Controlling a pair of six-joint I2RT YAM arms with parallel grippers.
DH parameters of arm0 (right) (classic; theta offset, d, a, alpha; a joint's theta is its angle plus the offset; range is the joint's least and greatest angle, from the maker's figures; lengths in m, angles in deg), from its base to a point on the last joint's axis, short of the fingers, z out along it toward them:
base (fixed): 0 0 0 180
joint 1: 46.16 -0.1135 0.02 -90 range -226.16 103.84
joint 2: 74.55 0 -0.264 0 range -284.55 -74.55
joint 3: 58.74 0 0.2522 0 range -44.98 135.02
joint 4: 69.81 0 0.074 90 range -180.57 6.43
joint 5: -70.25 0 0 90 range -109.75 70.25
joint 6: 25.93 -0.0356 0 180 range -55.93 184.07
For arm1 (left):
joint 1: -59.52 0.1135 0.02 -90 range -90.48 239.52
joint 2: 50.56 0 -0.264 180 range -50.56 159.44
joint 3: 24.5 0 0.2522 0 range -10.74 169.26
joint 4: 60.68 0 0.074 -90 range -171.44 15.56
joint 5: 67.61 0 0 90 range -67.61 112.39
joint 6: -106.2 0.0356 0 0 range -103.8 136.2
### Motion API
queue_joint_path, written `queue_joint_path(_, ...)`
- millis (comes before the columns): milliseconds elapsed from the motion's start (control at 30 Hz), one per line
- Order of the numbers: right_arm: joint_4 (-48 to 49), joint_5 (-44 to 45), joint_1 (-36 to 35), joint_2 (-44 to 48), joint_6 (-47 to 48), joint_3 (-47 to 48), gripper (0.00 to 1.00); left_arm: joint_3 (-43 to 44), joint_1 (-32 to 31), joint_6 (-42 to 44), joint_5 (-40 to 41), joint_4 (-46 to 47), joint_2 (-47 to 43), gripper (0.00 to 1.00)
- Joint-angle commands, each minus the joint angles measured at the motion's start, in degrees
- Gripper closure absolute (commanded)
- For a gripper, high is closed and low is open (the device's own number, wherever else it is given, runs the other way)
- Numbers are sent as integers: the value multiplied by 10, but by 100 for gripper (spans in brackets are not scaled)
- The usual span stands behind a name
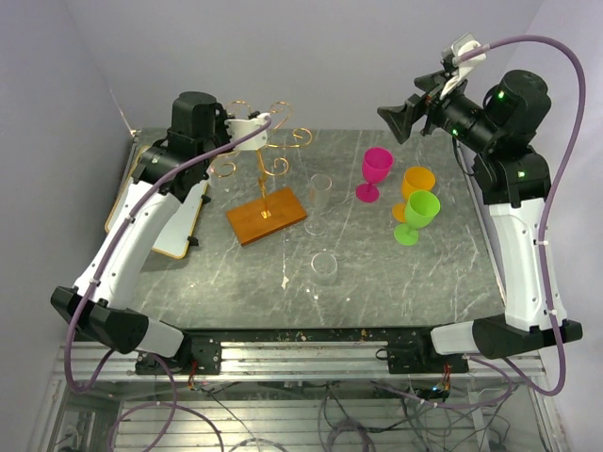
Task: Place the wine glass upside down on the wine glass rack
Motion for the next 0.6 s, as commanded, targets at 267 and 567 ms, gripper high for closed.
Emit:
queue_joint_path(267,14,-9,6,6,1,-15,0,-25,-3,-9,-43,-15,-44,93)
queue_joint_path(567,17,-15,7,4,3,-21,0,-51,-3,-6,-73,-14,-53,92)
